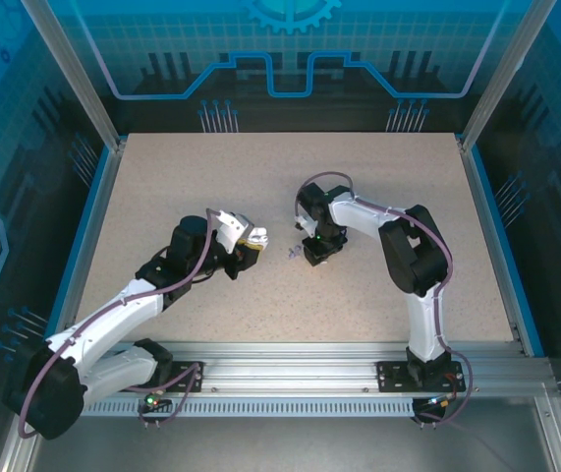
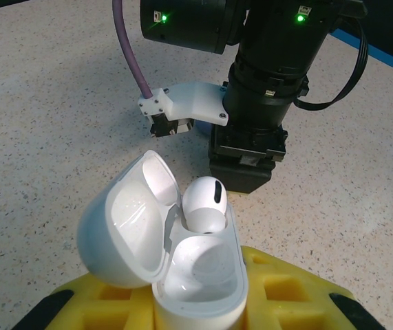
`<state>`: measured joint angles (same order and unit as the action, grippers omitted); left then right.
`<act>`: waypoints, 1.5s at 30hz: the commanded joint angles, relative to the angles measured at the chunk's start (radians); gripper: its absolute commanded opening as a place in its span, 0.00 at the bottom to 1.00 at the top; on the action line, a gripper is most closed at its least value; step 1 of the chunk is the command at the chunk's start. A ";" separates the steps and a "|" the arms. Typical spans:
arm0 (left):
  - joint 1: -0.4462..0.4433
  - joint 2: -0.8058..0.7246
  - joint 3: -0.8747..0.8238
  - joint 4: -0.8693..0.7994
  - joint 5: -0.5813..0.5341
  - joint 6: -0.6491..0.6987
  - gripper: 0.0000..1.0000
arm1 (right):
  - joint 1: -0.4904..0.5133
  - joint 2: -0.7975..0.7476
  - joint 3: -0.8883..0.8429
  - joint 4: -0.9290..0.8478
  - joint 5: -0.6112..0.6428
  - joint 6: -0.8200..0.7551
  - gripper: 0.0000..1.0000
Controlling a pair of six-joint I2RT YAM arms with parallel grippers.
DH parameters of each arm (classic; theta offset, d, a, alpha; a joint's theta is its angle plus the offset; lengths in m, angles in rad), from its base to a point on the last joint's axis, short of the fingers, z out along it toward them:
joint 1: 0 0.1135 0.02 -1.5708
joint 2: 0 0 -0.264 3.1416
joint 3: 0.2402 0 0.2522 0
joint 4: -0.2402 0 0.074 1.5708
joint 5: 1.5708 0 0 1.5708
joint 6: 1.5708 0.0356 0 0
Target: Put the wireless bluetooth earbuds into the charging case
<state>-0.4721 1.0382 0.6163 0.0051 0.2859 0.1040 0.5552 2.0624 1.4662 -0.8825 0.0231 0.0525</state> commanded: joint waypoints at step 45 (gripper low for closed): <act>-0.038 0.178 -0.020 0.598 0.131 -0.054 0.08 | -0.030 -0.849 -0.358 0.669 -0.511 0.710 0.11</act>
<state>-0.4911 1.2030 0.5671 0.4831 0.3737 0.0345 0.4957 1.2320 1.0828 -0.2859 -0.4786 0.6880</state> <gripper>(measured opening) 0.237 0.128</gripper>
